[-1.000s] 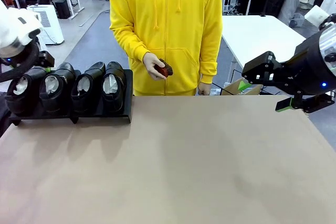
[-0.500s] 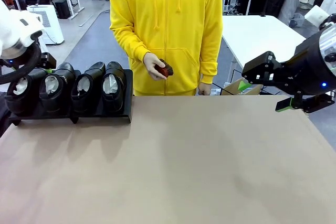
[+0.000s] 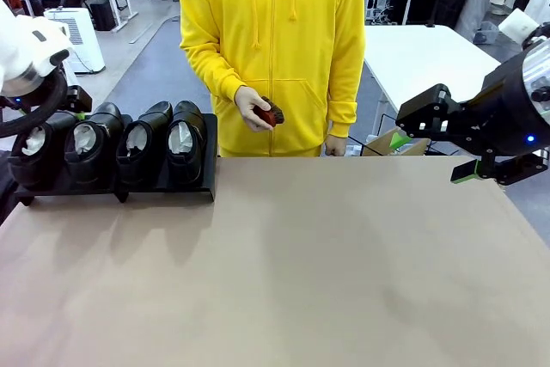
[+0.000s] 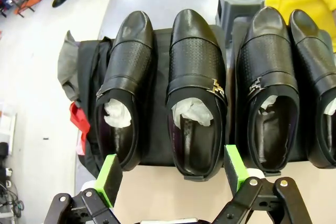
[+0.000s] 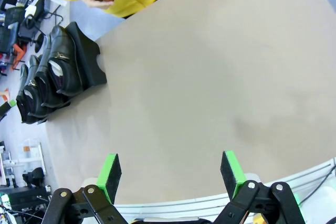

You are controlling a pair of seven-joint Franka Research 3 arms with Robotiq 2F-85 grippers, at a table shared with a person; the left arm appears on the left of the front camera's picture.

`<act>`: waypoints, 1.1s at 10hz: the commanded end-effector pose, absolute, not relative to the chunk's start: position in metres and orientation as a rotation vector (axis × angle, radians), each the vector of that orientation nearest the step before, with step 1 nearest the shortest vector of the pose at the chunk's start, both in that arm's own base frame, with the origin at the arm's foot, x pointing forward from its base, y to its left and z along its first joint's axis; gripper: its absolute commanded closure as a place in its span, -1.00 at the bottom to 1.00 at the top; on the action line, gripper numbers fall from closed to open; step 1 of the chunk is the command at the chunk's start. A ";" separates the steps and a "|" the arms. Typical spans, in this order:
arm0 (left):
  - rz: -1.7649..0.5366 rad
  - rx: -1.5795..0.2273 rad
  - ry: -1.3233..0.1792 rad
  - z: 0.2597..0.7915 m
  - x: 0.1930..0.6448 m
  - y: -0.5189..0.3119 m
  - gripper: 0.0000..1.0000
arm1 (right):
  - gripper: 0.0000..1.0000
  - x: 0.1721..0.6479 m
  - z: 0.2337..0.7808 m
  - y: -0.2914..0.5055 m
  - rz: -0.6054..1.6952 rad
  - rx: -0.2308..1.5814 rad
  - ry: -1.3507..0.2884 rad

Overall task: Organize the shoes by placing them on the stand.
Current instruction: Place the Shoe from the middle of the table onto the Shoes Stand.

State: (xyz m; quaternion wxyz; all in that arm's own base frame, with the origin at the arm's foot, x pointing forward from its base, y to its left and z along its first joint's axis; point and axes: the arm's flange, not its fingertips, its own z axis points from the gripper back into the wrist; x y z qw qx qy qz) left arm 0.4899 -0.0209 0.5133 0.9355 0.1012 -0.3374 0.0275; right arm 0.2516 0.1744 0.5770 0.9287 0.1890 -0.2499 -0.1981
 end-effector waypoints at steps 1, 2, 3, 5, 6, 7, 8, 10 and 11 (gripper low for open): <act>0.050 0.208 -0.696 0.515 0.491 -0.019 -1.00 | -1.00 0.253 0.579 0.173 -0.389 0.410 -0.497; 0.050 0.208 -0.696 0.515 0.491 -0.019 -1.00 | -1.00 0.253 0.579 0.173 -0.389 0.410 -0.497; 0.050 0.208 -0.696 0.515 0.491 -0.019 -1.00 | -1.00 0.253 0.579 0.173 -0.389 0.410 -0.497; 0.050 0.208 -0.696 0.515 0.491 -0.019 -1.00 | -1.00 0.253 0.579 0.173 -0.389 0.410 -0.497; 0.050 0.208 -0.696 0.515 0.491 -0.019 -1.00 | -1.00 0.253 0.579 0.173 -0.389 0.410 -0.497; 0.050 0.208 -0.696 0.515 0.491 -0.019 -1.00 | -1.00 0.253 0.579 0.173 -0.389 0.410 -0.497; 0.050 0.208 -0.696 0.515 0.491 -0.019 -1.00 | -1.00 0.253 0.579 0.173 -0.389 0.410 -0.497; 0.050 0.208 -0.696 0.515 0.491 -0.019 -1.00 | -1.00 0.253 0.579 0.173 -0.389 0.410 -0.497; 0.050 0.208 -0.696 0.515 0.491 -0.019 -1.00 | -1.00 0.253 0.579 0.173 -0.389 0.410 -0.497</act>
